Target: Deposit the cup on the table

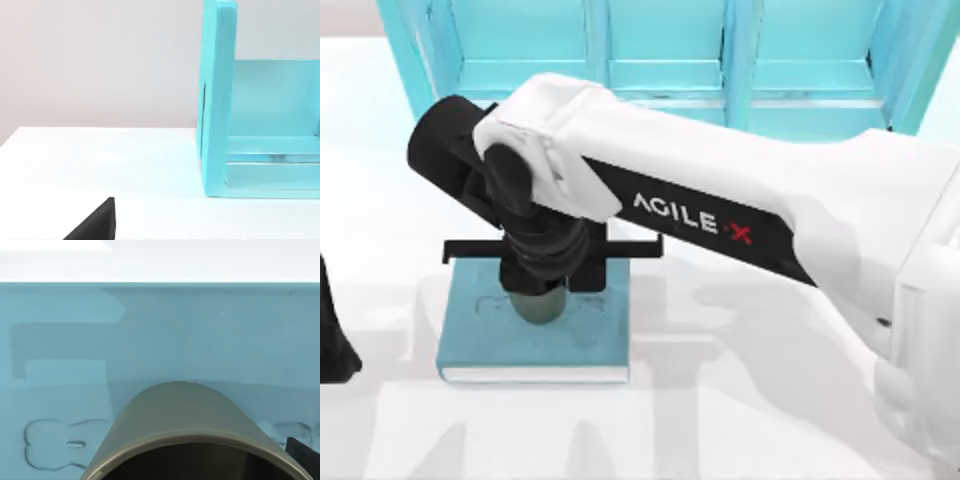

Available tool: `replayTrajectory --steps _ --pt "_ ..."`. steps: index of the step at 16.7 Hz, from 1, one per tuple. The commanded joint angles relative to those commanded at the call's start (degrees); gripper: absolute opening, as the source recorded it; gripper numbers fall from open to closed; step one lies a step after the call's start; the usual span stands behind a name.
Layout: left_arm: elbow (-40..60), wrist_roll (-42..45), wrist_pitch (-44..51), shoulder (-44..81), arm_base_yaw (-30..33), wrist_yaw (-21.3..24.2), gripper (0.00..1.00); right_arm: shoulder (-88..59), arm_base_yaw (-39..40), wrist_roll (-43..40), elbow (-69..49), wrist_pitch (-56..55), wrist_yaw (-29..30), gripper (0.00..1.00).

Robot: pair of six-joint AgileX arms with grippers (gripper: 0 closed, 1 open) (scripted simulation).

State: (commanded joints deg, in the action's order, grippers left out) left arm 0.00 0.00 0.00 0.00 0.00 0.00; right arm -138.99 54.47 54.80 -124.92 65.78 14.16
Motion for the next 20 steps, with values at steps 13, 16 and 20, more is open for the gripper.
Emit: replayTrajectory --steps 13,16,20 --pt "0.0 0.0 0.0 0.0 0.0 0.0 1.0 -1.0 0.4 0.0 -8.1 6.6 0.0 0.0" --pt "0.0 0.0 0.0 0.0 0.0 0.0 1.0 -1.7 0.2 0.0 -13.6 11.5 0.0 0.0" --pt "0.0 0.0 0.0 0.0 0.0 0.0 1.0 -2.0 0.1 0.0 -15.3 13.1 0.0 0.0"
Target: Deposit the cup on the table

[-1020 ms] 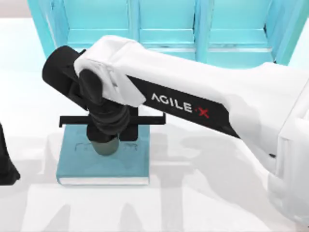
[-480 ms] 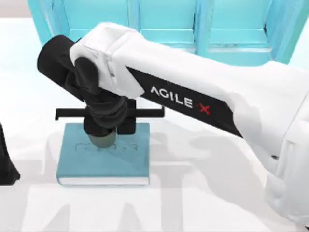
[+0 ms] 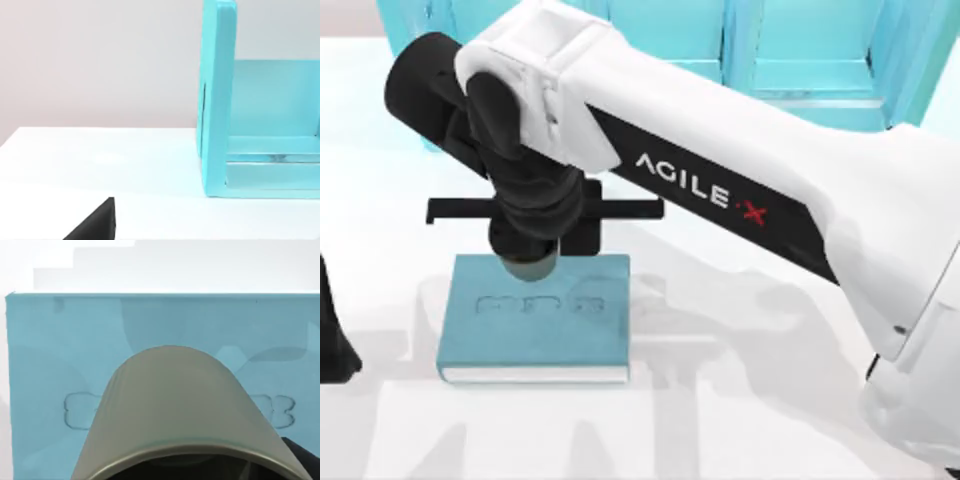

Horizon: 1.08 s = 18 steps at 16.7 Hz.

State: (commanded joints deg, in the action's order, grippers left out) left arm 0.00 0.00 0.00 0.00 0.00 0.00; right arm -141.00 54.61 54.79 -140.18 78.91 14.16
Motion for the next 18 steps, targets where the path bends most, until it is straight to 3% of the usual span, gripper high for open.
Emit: replayTrajectory --steps 5,13,17,18 --pt "0.0 0.0 0.0 0.0 0.0 0.0 1.0 -1.8 -2.8 -3.2 -4.0 4.0 -2.1 0.0" --pt "0.0 0.0 0.0 0.0 0.0 0.0 1.0 -9.9 -17.9 -17.2 -24.9 25.9 -11.1 0.0" --pt "0.0 0.0 0.0 0.0 0.0 0.0 1.0 -10.5 -19.0 -18.3 -26.1 27.1 -11.7 0.0" --pt "0.0 0.0 0.0 0.0 0.0 0.0 1.0 -15.3 -18.5 -18.2 -36.0 25.4 -11.9 0.0"
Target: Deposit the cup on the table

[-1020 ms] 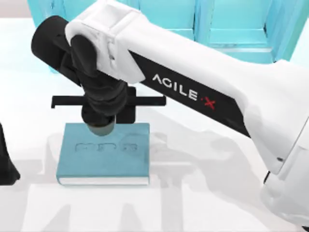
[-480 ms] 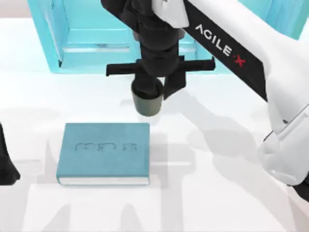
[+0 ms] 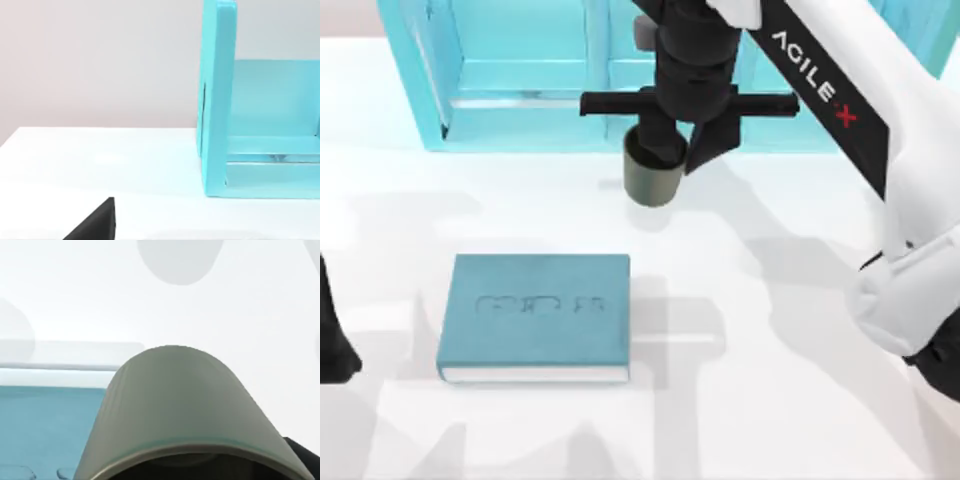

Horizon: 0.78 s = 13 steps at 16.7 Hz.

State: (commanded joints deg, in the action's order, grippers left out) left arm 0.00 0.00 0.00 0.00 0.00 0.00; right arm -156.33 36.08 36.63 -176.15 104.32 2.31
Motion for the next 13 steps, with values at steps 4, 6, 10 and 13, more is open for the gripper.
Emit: replayTrajectory --steps 4,6,10,13 --pt "0.0 0.0 0.0 0.0 0.0 0.0 1.0 -3.1 0.5 -0.3 -4.1 2.0 0.0 0.0" --pt "0.0 0.0 0.0 0.0 0.0 0.0 1.0 -6.7 0.6 -0.1 -8.5 4.3 0.1 0.0" --pt "0.0 0.0 0.0 0.0 0.0 0.0 1.0 -14.2 0.3 0.5 -17.7 9.1 0.4 0.0" --pt "0.0 0.0 0.0 0.0 0.0 0.0 1.0 -17.4 0.2 0.7 -21.9 11.2 0.4 0.0"
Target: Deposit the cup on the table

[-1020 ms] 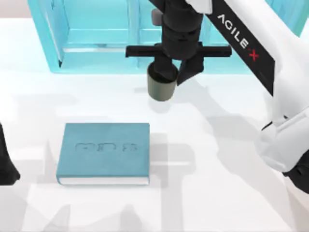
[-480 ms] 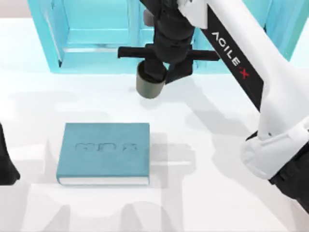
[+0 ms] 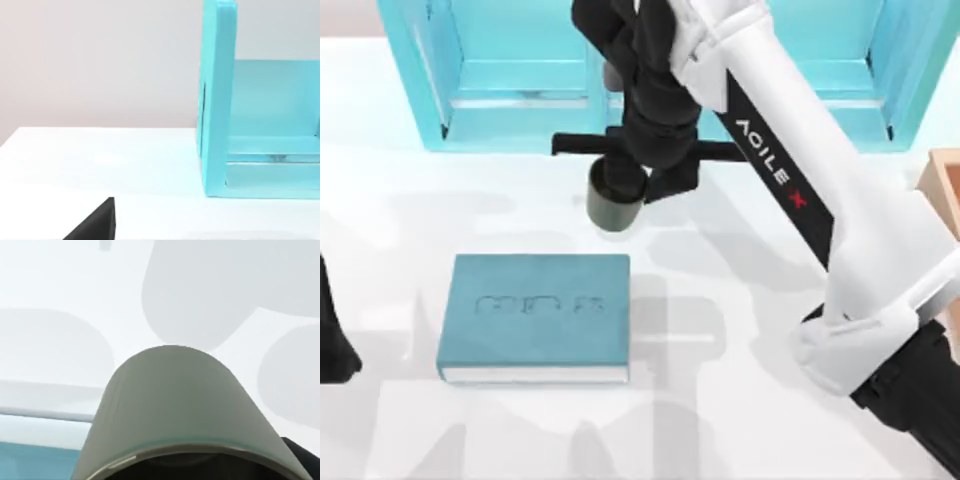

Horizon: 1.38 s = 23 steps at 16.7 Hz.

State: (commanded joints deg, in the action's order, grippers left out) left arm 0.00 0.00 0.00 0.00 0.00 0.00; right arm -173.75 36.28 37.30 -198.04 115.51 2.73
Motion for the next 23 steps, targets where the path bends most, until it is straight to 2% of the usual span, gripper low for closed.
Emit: replayTrajectory --steps 4,17,23 --pt "0.0 0.0 0.0 0.0 0.0 0.0 1.0 -0.3 0.0 0.0 -0.3 0.2 0.0 0.0" --pt "0.0 0.0 0.0 0.0 0.0 0.0 1.0 -0.3 0.0 0.0 -0.3 0.2 0.0 0.98" --pt "0.0 0.0 0.0 0.0 0.0 0.0 1.0 -0.3 0.0 0.0 -0.3 0.2 0.0 1.0"
